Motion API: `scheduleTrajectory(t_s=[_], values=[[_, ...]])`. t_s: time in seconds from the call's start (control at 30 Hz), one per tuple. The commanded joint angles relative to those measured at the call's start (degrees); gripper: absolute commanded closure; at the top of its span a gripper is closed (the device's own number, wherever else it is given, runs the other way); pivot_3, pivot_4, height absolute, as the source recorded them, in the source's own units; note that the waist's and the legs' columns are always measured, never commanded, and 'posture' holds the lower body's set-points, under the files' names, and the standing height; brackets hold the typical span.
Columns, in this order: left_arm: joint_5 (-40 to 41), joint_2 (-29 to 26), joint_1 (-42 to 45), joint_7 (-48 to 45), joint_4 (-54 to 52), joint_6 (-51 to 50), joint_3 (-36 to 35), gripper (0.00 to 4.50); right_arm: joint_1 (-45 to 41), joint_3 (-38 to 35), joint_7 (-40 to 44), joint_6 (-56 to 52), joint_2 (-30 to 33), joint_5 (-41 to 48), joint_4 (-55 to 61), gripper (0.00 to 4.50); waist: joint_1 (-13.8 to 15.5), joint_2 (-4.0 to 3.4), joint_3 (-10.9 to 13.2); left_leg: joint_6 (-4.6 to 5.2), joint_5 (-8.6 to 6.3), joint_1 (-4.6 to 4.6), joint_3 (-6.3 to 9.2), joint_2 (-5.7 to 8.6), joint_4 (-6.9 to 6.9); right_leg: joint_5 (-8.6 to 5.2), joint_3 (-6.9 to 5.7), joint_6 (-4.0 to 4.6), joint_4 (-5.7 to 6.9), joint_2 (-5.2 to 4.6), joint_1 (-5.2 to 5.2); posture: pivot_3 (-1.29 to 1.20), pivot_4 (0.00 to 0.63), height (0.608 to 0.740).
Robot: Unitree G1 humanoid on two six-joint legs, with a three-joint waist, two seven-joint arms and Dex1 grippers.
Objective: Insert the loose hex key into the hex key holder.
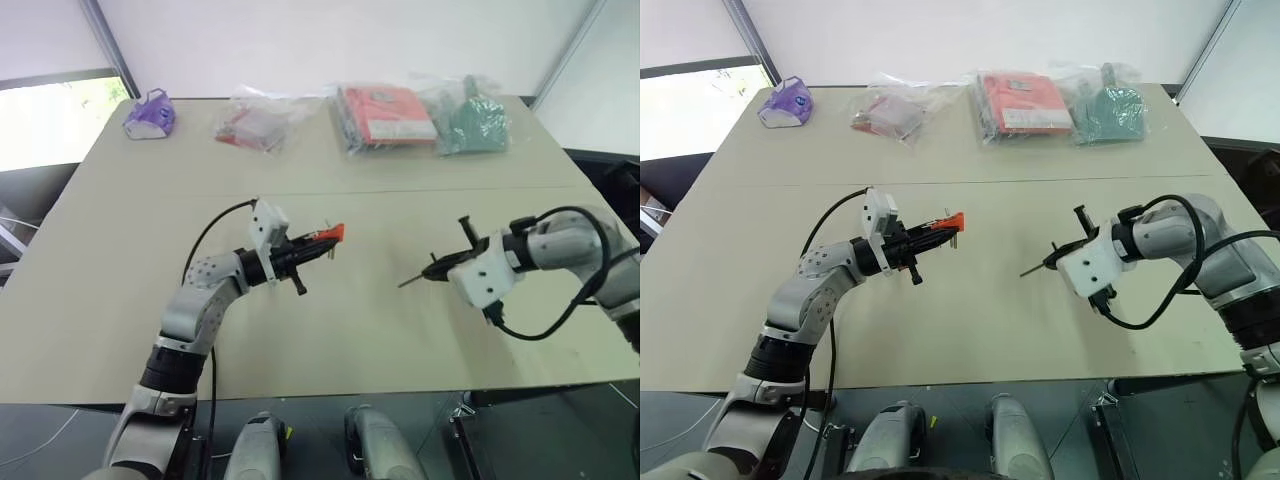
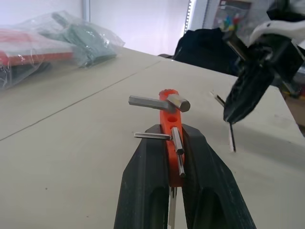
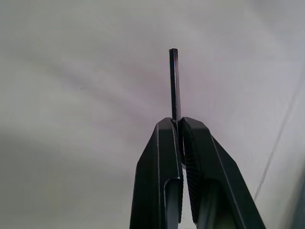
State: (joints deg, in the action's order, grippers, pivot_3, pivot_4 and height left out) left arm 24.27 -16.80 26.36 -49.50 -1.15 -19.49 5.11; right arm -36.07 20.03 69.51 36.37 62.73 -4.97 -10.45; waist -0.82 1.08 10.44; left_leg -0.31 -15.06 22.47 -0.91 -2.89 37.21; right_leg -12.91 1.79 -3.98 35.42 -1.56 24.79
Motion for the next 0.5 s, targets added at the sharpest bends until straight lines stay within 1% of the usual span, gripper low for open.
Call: scheduleTrajectory(t_s=[0.03, 0.13, 0.17, 0.2, 0.23, 0.37, 0.4, 0.47, 0.5], values=[[0.4, 0.1, 0.3, 0.4, -2.3, 0.5, -0.3, 4.50, -1.6, 0.5, -0.4, 9.3, -0.5, -4.6, -4.7, 4.45, 0.0, 0.00, 0.0, 0.00, 0.00, -0.02, -0.04, 0.00, 0.02, 0.00, 0.05, 0.01, 0.03, 0.00, 0.00, 0.00, 0.150, 0.740], [0.5, 0.2, 0.0, 0.7, -2.7, 0.3, -0.3, 4.50, -3.0, 1.4, -2.2, 15.0, -1.0, -9.5, -10.4, 4.45, 0.0, 0.00, 0.0, 0.00, 0.00, -0.11, -0.23, 0.01, 0.06, 0.01, 0.26, 0.04, 0.11, 0.00, 0.00, 0.00, 0.150, 0.740], [0.4, 0.3, -0.1, 0.8, -2.8, 0.3, -0.3, 4.50, -3.0, 1.7, -2.1, 15.7, -1.0, -9.9, -11.6, 4.14, 0.0, 0.00, 0.0, 0.00, 0.00, -0.15, -0.29, 0.02, 0.06, 0.01, 0.35, 0.04, 0.12, 0.00, 0.00, 0.00, 0.150, 0.740], [0.5, 0.4, -0.2, 1.0, -2.9, 0.3, -0.2, 4.50, -3.3, 1.8, -2.6, 16.7, -1.2, -10.7, -12.7, 3.73, 0.0, 0.00, 0.0, 0.00, 0.00, -0.16, -0.33, 0.02, 0.06, 0.01, 0.41, 0.04, 0.12, 0.00, 0.01, 0.00, 0.150, 0.740], [0.5, 0.4, -0.3, 1.1, -2.9, 0.2, -0.1, 4.50, -3.7, 1.8, -3.4, 17.9, -1.4, -11.8, -13.7, 3.44, 0.0, 0.00, 0.0, 0.00, 0.00, -0.17, -0.36, 0.02, 0.05, 0.01, 0.45, 0.04, 0.12, 0.00, 0.01, 0.00, 0.150, 0.740], [0.6, 0.6, -0.4, 1.4, -3.1, 0.1, 0.1, 4.50, -6.1, 1.0, -7.7, 21.2, -2.6, -15.0, -15.5, 1.30, -0.2, 0.00, 0.0, 0.00, 0.00, -0.23, -0.47, 0.02, 0.04, 0.01, 0.58, 0.04, 0.15, 0.01, 0.03, 0.00, 0.150, 0.740], [0.6, 0.7, -0.3, 1.4, -3.1, 0.1, 0.1, 4.50, -6.5, 0.7, -8.6, 21.5, -2.6, -15.5, -15.6, 0.83, -0.2, 0.00, 0.0, 0.00, 0.00, -0.25, -0.48, 0.02, 0.04, 0.01, 0.59, 0.04, 0.16, 0.02, 0.03, 0.00, 0.150, 0.740], [0.6, 0.8, -0.3, 1.4, -3.1, 0.1, 0.2, 4.50, -7.4, -0.5, -9.7, 19.9, -2.1, -15.8, -15.5, 0.83, -0.1, 0.00, 0.0, 0.00, 0.00, -0.26, -0.49, 0.02, 0.04, 0.01, 0.60, 0.04, 0.21, 0.02, 0.03, 0.00, 0.150, 0.740], [0.6, 0.8, -0.2, 1.3, -3.1, 0.2, 0.2, 4.50, -7.7, -1.6, -9.9, 17.0, -1.9, -14.9, -15.0, 0.83, 0.0, 0.00, 0.0, 0.00, 0.00, -0.26, -0.49, 0.02, 0.04, 0.01, 0.60, 0.04, 0.22, 0.02, 0.03, 0.00, 0.150, 0.740]])
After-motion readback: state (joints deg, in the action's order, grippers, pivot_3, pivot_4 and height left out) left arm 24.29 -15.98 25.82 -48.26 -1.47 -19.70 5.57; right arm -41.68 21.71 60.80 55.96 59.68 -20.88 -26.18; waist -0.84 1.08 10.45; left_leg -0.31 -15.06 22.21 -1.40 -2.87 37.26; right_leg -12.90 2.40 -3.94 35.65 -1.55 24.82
